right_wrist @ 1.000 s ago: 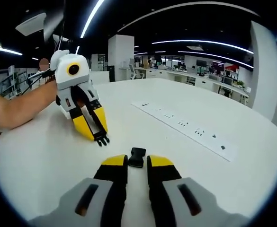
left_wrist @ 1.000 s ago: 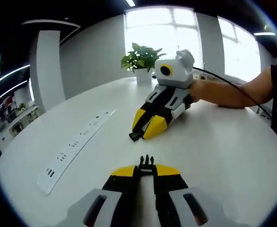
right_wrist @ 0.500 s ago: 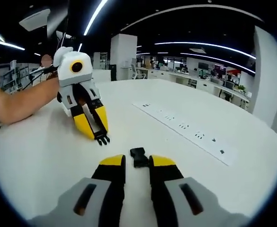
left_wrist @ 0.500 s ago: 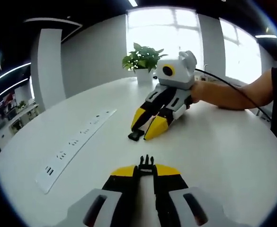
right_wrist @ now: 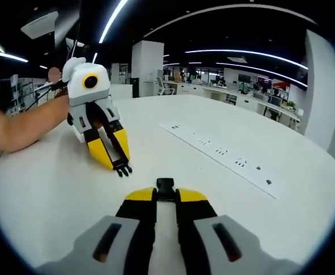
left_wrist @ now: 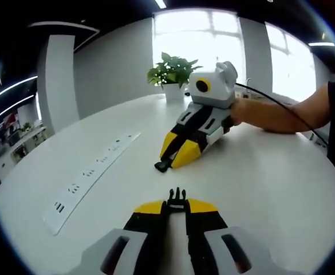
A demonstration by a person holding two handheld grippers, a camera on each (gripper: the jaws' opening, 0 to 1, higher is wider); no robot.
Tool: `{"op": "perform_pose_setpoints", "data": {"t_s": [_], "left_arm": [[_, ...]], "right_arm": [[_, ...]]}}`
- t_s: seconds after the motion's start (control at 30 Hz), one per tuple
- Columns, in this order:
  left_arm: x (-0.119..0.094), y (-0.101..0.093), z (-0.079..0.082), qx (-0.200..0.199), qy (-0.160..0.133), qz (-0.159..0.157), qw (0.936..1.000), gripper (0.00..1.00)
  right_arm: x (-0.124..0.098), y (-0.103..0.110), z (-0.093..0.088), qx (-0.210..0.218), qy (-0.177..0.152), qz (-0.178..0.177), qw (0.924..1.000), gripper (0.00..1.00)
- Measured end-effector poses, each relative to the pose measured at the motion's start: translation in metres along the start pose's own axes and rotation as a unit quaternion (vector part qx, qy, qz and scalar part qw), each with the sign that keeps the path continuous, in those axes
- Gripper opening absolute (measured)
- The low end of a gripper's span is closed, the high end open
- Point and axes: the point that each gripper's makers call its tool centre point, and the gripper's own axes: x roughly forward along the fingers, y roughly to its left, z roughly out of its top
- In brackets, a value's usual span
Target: Snap the two parts of the plastic buckle together until the buckle closes and remains connected.
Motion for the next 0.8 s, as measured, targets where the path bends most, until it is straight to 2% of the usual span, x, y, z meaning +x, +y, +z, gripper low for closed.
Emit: {"op": "perform_pose_setpoints", "data": {"t_s": [0.13,0.23,0.33,0.5,0.8], "left_arm": [[-0.0002,-0.0003,0.0004,0.011,0.001,0.003,0.9999,0.11],[0.0,0.0001,0.0007,0.019,0.001,0.006,0.9998,0.11],[0.0004,0.0005,0.0002,-0.005,0.004,0.005,1.0,0.11],[0.0009,0.0024,0.0003,-0.007,0.005,0.01,0.9999,0.1],[0.0007,0.0031,-0.0001,-0.005,-0.004,0.009,0.9999,0.1]], "right_arm": [[0.0001,0.0001,-0.0001,-0.001,0.0,-0.001,1.0,0.13],[-0.0001,0.0033,0.0009,-0.019,-0.003,-0.002,0.9998,0.13],[0.0008,0.0058,0.0005,0.003,-0.006,0.007,1.0,0.12],[0.0007,0.0074,0.0,0.014,-0.003,0.013,0.9998,0.12],[-0.0005,0.0057,0.0012,-0.001,-0.005,0.01,0.9999,0.12]]}}
